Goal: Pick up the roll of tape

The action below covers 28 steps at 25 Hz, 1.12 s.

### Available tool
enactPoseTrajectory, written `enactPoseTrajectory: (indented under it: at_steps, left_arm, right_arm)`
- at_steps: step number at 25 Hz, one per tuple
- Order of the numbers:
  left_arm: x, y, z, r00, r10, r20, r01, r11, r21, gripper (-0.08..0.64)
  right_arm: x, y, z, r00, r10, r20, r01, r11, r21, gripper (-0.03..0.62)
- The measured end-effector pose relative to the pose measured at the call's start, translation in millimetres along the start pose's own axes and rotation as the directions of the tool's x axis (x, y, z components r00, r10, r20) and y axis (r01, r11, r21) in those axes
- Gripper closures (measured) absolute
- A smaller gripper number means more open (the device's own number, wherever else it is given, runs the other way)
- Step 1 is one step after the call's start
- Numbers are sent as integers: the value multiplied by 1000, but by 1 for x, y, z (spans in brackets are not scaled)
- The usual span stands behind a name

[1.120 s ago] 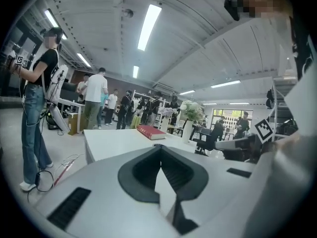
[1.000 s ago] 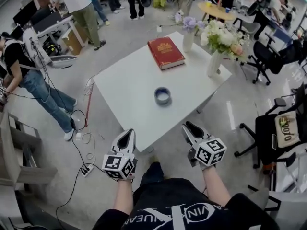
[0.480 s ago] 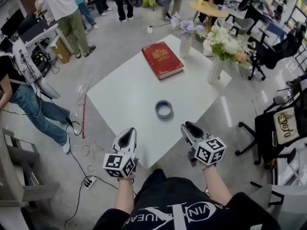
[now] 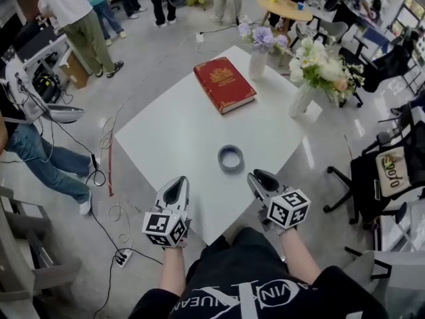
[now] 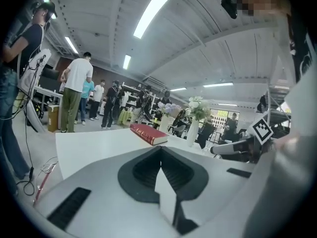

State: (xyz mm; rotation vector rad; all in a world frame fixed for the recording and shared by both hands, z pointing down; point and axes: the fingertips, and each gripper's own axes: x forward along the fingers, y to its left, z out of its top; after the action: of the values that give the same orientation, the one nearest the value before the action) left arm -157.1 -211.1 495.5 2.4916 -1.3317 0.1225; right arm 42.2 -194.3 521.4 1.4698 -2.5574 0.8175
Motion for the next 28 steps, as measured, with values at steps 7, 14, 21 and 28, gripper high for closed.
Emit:
enactPoseTrajectory:
  at_steps: [7, 14, 21, 28]
  left_arm:
    - [22, 3, -6, 1000, -3, -18, 3, 1000, -19, 557]
    - [49, 7, 6, 1000, 19, -16, -19, 1000, -22, 557]
    - [75, 0, -6, 998, 13, -55, -15, 999, -40, 557]
    - [90, -9, -24, 994, 4, -107, -9, 999, -50, 557]
  right_arm:
    - [18, -14, 2, 999, 7, -35, -7, 1000, 6, 502]
    - [42, -34, 7, 995, 41, -91, -39, 999, 23, 491]
    - [68, -48, 1, 983, 60, -173, -54, 998, 38, 481]
    - [97, -61, -14, 948, 14, -317, -25, 999, -32, 474]
